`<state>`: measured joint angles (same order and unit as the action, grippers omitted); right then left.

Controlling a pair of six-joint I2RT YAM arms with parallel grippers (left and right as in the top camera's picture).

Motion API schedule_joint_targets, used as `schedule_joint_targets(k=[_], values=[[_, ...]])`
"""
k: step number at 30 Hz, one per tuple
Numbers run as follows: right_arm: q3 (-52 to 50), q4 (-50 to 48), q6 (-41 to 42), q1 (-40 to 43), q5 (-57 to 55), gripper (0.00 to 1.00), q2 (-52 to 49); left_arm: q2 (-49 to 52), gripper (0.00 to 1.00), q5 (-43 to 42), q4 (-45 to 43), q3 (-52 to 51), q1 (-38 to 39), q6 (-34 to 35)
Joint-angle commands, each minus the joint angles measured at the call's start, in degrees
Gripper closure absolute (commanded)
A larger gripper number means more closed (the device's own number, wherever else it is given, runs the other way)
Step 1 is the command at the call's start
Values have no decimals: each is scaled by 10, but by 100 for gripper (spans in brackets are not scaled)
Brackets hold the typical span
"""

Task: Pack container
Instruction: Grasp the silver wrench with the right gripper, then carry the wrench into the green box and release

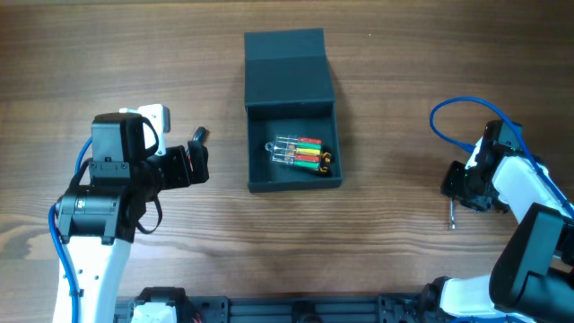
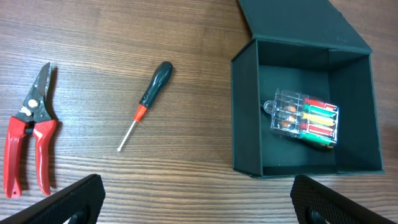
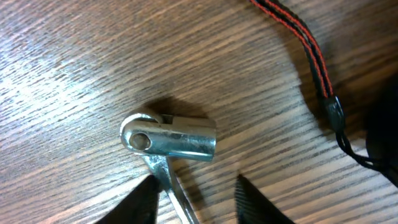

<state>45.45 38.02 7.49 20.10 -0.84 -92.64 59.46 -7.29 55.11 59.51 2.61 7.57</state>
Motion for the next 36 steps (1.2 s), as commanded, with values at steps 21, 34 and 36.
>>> schedule_joint_targets(k=[21, 34, 36], values=[[-6, 1, 20, 2, 35, 96, -17, -1, 0, 3, 0, 10, -2, -12], [125, 101, -31, -19, 40, 96, 53, -1, 0, 3, 0, 10, -2, -12], [187, 141, -48, -38, 40, 96, 77, -1, 0, 3, 0, 10, -2, -12]])
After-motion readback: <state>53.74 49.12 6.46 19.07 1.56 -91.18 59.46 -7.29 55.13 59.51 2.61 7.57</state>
